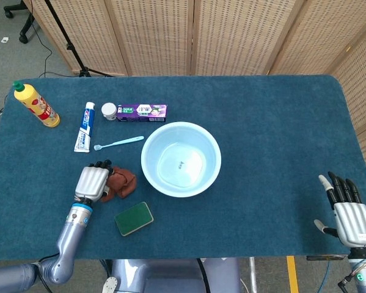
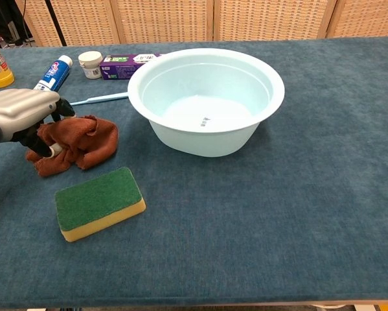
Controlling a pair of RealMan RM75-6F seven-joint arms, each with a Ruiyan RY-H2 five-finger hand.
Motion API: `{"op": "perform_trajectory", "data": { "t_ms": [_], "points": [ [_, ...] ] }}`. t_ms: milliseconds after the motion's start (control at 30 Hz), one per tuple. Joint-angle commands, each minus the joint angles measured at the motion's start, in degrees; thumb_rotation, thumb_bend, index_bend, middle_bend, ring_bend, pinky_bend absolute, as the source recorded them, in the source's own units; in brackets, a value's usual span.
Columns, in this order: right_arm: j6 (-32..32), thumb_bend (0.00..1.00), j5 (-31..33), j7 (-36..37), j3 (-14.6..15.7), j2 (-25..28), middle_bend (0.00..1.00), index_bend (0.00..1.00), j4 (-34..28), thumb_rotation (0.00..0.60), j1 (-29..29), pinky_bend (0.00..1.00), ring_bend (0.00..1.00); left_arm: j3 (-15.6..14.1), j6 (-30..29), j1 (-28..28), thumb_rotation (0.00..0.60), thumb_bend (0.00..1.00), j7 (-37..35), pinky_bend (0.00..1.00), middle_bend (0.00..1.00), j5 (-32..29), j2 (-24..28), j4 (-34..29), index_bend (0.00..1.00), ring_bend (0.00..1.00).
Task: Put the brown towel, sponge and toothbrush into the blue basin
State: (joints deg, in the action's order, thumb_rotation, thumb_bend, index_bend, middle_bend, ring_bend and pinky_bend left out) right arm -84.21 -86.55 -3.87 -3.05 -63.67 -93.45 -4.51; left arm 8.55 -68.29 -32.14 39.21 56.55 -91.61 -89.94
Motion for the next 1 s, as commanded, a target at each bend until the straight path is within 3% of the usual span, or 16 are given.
{"op": "perform_trajectory", "data": {
  "t_ms": [33,333,733,1000],
  "points": [
    [0.1,0.10,-0.1,-0.1,0.1,-0.1,0.00,0.01,0.0,0.600,0.0,0.00,0.00,0.3,-2.5,0.3,0.600,0.48,-0.9,0.51,0.40,2.1,-1.3,1.5,0.77,0.44],
    [0.2,0.10,-0.3,-0.5,0.2,-0.3,0.00,0.01,0.0,0.600,-0.1,0.00,0.00,1.9,-6.5,0.7,0.600,0.48,-2.5,0.52,0.40,5.9,0.4,-1.0,0.77,0.46],
    [0.0,0.10,-0.2,-0.7,0.2,-0.5,0.00,0.01,-0.2,0.600,0.0,0.00,0.00,7.4,-11.6,0.6,0.600,0.48,-4.6,0.52,0.40,9.4,5.2,-9.7,0.77,0.46],
    [0.4,0.10,-0.2,-0.2,0.3,-0.4,0.00,0.01,-0.2,0.600,-0.1,0.00,0.00,11.1,-13.6,-2.3,0.600,0.48,-4.0,0.52,0.40,12.6,3.9,-11.6,0.77,0.46]
  ]
}}
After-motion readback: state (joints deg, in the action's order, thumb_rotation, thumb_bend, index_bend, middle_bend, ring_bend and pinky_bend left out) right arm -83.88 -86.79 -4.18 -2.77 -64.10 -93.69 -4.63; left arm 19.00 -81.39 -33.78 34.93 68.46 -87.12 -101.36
